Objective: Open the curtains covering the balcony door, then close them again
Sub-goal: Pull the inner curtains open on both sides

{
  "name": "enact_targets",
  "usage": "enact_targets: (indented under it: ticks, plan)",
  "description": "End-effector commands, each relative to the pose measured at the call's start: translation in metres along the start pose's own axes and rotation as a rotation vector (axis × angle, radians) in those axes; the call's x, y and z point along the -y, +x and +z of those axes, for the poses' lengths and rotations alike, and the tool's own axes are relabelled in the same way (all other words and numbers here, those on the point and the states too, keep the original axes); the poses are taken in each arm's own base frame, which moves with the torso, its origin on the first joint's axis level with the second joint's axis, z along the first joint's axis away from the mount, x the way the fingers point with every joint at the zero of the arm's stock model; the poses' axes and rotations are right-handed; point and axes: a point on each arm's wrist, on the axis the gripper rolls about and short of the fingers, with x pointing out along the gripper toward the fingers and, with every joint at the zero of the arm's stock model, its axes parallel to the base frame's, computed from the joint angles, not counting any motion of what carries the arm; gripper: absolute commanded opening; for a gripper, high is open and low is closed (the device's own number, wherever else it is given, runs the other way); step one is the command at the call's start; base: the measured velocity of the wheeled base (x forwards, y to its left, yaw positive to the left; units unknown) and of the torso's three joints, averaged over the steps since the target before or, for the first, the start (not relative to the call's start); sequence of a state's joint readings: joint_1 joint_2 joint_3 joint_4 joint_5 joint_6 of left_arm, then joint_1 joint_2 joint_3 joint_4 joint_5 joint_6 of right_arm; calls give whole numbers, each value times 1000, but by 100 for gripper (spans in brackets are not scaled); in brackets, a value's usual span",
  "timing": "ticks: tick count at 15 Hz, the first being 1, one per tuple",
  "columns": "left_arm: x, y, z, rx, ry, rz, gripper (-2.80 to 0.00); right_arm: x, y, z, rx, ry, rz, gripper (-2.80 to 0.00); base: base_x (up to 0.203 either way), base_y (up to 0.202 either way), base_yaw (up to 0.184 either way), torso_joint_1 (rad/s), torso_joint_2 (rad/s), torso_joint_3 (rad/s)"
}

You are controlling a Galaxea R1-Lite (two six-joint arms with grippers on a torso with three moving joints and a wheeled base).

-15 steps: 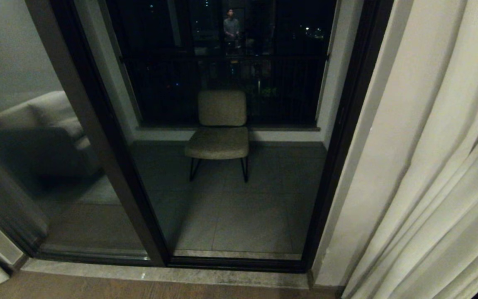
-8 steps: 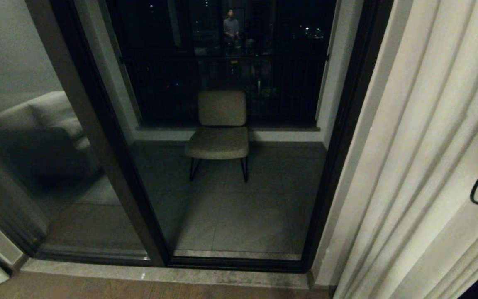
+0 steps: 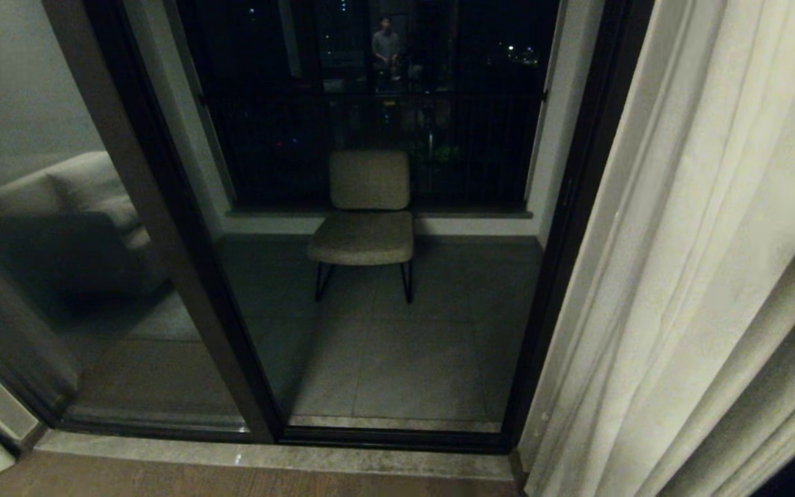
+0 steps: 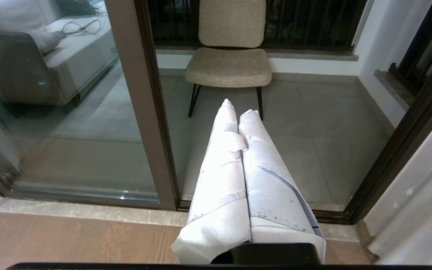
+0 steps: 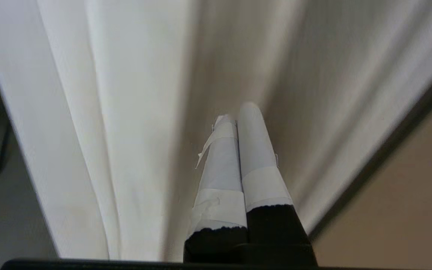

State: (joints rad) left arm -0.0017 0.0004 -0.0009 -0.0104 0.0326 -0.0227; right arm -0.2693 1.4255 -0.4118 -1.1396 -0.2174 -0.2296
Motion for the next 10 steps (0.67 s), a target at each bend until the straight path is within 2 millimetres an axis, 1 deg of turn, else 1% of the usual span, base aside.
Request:
enact_targets:
  ticks: [1,3,4,6,10]
  plan:
    - [0,0,0,1,0,1,-280,5,-56,-6,16,10,35,-280,0,0,0,0,0,0]
    - [0,0,0,0,0,0,-280,5,-96,-20,-3,19,92,-280,0,0,0,0,0,0]
    - [0,0,0,0,0,1,-280,6,-112,-25,-3,31,122,-280,0,0,0,0,0,0]
    - [0,0,0,1,0,1,-280,10,-137,-31,-11,61,170,-280,0,0,0,0,0,0]
    - [0,0,0,0,0,1,-280,20,-184,-53,-68,96,283,-280,0,0,0,0,0,0]
